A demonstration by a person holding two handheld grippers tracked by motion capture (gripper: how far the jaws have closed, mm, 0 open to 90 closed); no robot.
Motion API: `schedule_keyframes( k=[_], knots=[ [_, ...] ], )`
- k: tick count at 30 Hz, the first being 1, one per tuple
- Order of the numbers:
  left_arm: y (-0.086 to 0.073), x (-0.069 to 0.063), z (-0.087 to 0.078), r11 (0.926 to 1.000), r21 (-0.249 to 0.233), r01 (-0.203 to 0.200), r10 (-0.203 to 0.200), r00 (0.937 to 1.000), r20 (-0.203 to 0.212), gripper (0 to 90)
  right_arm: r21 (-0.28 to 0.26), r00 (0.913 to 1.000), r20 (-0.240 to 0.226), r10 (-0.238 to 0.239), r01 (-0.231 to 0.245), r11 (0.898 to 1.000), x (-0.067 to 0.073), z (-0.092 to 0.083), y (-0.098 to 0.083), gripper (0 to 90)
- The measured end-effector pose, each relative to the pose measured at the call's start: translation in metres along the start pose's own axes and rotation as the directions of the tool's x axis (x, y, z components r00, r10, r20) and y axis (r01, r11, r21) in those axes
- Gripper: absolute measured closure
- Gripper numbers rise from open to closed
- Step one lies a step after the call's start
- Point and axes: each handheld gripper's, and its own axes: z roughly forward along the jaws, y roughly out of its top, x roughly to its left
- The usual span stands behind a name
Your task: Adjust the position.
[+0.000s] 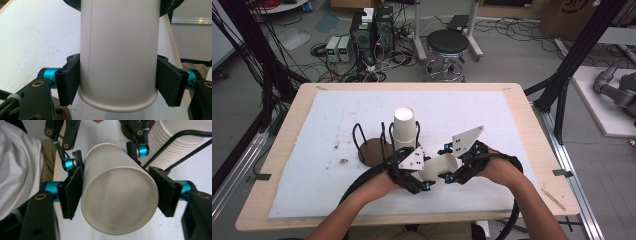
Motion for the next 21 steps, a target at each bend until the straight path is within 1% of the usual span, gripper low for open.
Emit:
schedule_keyframes(
  k=[4, 6, 10, 11, 14, 15, 16, 17, 18, 19, 20, 21],
  knots=[
    [0.000, 0.000, 0.000, 0.9999, 0.010, -0.011, 0.010, 0.9998, 0.016, 27.3, 0.011, 0.9998, -0.021, -0.007, 0.007, 1.000, 0.000, 0.001, 0.000, 33.7],
    [0.000, -0.001, 0.001, 1.0000, 0.007, -0.006, 0.006, 0.9998, 0.020, 27.3, 0.015, 0.9995, -0.028, -0.014, 0.014, 1.000, 0.000, 0.000, -0.001, 34.0],
    [0.000, -0.002, 0.001, 0.9999, 0.002, -0.010, 0.010, 0.9997, 0.022, 26.9, 0.018, 0.9994, -0.034, -0.008, 0.008, 1.000, 0.001, 0.000, -0.002, 34.7],
    [0.000, -0.002, 0.001, 0.9999, -0.003, -0.011, 0.011, 0.9997, 0.019, 26.1, 0.016, 0.9995, -0.032, -0.007, 0.007, 1.000, 0.001, -0.001, -0.002, 34.8],
    [-0.003, -0.002, 0.000, 0.9978, -0.066, 0.002, -0.001, 0.9998, 0.020, 23.4, 0.005, 0.9996, -0.029, 0.000, 0.000, 1.000, 0.001, -0.004, -0.002, 34.9],
    [-0.005, -0.002, -0.001, 0.9952, -0.095, 0.021, -0.019, 0.9996, 0.019, 20.3, -0.002, 0.9996, -0.029, 0.005, -0.005, 1.000, 0.001, -0.005, -0.003, 34.9],
    [-0.007, -0.002, -0.002, 0.9918, -0.123, 0.032, -0.030, 0.9994, 0.020, 17.0, -0.026, 0.9996, -0.024, 0.016, -0.017, 1.000, 0.001, -0.009, -0.005, 35.0],
    [-0.009, -0.002, -0.003, 0.9877, -0.152, 0.038, -0.035, 0.9991, 0.022, 17.0, -0.026, 0.9996, -0.024, 0.016, -0.017, 1.000, 0.001, -0.009, -0.005, 35.0],
    [-0.011, -0.001, -0.004, 0.9815, -0.186, 0.047, -0.043, 0.9988, 0.024, 16.1, -0.054, 0.9993, -0.028, 0.026, -0.028, 0.998, 0.000, -0.013, -0.007, 35.0],
    [-0.013, -0.001, -0.006, 0.9750, -0.215, 0.056, -0.052, 0.9983, 0.025, 15.5, -0.067, 0.9988, -0.028, 0.039, -0.041, 0.997, 0.000, -0.014, -0.008, 35.0],
    [-0.014, -0.001, -0.007, 0.9677, -0.244, 0.065, -0.061, 0.9979, 0.023, 15.5, -0.067, 0.9988, -0.028, 0.039, -0.041, 0.997, 0.000, -0.014, -0.008, 35.0],
    [-0.016, 0.000, -0.009, 0.9632, -0.260, 0.067, -0.064, 0.9978, 0.019, 14.7, -0.077, 0.9988, -0.025, 0.042, -0.044, 0.996, -0.001, -0.015, -0.010, 35.0]
  ],
)
